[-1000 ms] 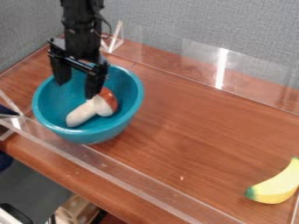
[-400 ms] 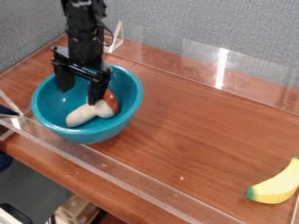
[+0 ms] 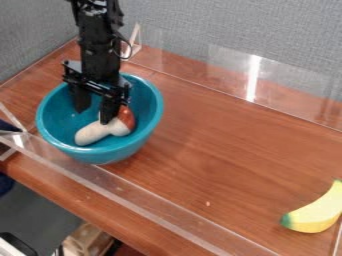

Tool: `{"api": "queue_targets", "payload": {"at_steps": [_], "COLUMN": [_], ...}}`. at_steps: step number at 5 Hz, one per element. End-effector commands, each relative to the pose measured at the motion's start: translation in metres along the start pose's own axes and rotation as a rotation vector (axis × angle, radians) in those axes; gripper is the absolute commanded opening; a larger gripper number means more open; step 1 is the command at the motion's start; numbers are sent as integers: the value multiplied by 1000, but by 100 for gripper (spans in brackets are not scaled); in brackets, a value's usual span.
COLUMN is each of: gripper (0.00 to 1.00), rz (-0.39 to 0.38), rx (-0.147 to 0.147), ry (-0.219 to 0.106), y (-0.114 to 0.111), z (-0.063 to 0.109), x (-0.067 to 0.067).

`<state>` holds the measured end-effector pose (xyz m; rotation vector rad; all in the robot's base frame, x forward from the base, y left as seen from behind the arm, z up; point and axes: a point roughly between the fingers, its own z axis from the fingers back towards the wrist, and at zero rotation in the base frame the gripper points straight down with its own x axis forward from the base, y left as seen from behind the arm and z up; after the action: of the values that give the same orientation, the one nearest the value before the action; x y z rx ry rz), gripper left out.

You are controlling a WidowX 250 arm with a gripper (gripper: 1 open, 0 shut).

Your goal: Remove the mushroom from inside the blue bowl and put it on the table

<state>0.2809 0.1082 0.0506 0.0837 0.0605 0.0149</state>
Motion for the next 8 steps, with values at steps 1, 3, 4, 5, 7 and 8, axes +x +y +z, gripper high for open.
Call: {"api": "queue_targets", "payload": {"at_steps": [1,3,4,5,7,8], "gripper": [0,0,0,0,0,0], "rz": [4,15,21,27,38,45], "rx": [4,-8,-18,-26,-41,-51], "ry": [-28,-20,-16,-11,1,11], "y": [-4,-6,-8,-9,-13,-15], "z": [4,12,17,21,32,38], "x": [4,3,3,2,1,1]}}
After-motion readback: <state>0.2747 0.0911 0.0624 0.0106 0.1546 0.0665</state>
